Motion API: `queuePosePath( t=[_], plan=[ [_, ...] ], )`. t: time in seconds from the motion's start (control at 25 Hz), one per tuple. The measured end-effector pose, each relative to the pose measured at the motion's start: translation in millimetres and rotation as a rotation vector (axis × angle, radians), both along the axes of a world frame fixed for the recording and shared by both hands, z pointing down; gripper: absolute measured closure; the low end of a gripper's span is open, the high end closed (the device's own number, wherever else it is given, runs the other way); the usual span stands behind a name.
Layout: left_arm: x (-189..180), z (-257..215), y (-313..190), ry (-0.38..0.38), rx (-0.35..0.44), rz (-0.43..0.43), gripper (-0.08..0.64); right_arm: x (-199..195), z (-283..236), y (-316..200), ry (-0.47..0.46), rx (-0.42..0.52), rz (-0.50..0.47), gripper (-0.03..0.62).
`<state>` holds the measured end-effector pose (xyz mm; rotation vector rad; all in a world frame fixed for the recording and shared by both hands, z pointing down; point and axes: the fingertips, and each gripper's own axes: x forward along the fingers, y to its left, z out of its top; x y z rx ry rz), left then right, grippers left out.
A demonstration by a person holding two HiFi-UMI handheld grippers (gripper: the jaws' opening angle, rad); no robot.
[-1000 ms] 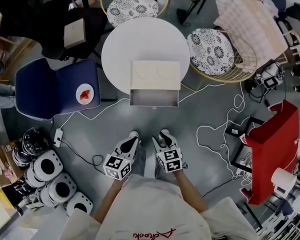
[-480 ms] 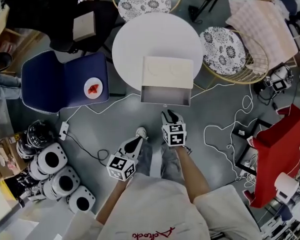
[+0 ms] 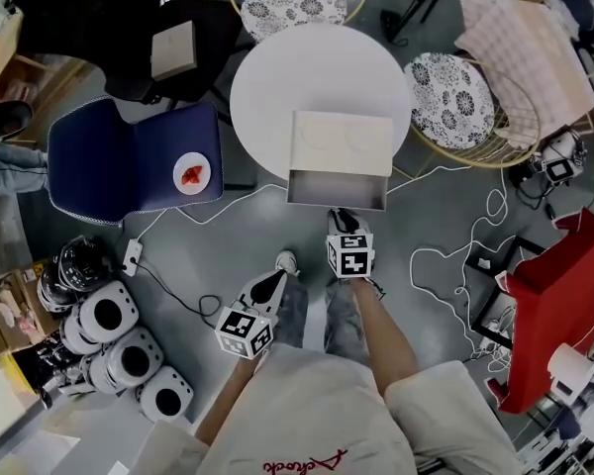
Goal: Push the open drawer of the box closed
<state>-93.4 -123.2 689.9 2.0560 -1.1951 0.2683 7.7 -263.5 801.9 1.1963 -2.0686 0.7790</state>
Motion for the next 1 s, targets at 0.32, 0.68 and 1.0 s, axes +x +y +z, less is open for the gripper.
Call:
queuePosePath(
  t=[0.32,0.68,1.0],
  plan=[
    [2,1,5,0.005,-0.006,-0.002,0.548,-1,-6,-11,0.014,0.014,-0.01,0.518],
    [0,1,5,0.003,-0.008,-0.014,0.548,-1,-5,-48,0.028,0.036,-0.023,0.518],
    [-7,0,8,-0.004,-0.013,-0.031,0.548,-2,-8,-78,0.042,0.046,-0.025,0.518]
  ],
)
